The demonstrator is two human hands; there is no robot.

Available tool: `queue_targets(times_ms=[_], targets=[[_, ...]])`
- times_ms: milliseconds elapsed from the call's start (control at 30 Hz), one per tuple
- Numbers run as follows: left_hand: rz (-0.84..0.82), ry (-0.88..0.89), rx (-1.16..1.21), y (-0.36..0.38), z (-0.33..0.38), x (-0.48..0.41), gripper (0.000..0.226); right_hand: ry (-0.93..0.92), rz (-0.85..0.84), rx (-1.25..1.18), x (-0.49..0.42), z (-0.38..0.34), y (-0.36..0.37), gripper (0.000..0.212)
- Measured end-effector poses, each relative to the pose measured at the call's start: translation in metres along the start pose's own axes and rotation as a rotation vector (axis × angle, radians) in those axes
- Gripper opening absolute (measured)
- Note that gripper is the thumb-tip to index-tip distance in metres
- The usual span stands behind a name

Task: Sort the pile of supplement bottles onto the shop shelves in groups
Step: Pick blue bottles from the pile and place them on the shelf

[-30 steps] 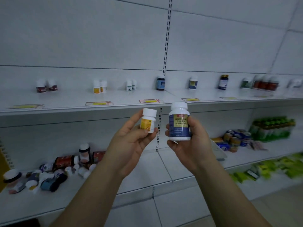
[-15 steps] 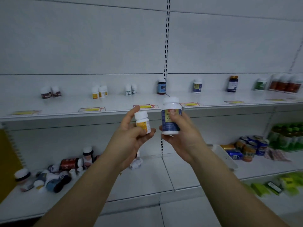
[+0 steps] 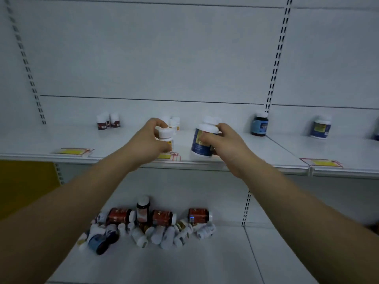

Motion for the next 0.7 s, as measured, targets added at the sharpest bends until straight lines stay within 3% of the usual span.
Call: queue_targets(times_ms=[133,367,533,700], targets=[[-0.047,0.02,-0.329,0.004,-0.017,-0.044,0.046,0.025,-0.023,0.139,-0.039,0.012,0.004,0.03],[0.004,0.175,-0.695,0.014,-0.027,-0.109,0.057,-0.008,-0.131,0.242,-0.068,0.027,0.01,0.046],[0.024,0.236,-0.803,0.02,-0.031,-0.137,0.061,-0.053,-0.193,0.413,-0.079,0.029,0.008,0.043],[0.053,0.177,-0.807,0.026,-0.035,-0.154,0.059,-0.075,-0.239,0.488,-0.083,0.027,0.006,0.039]])
Point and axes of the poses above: each hand's wrist, its own x-axis away from the middle knuckle, its own y-axis out of the palm, z = x × y, the point moved 6 cm from there along -x, towards the middle knuckle, and after that the axes turned 4 degrees about -y, right-handed, at the moved point
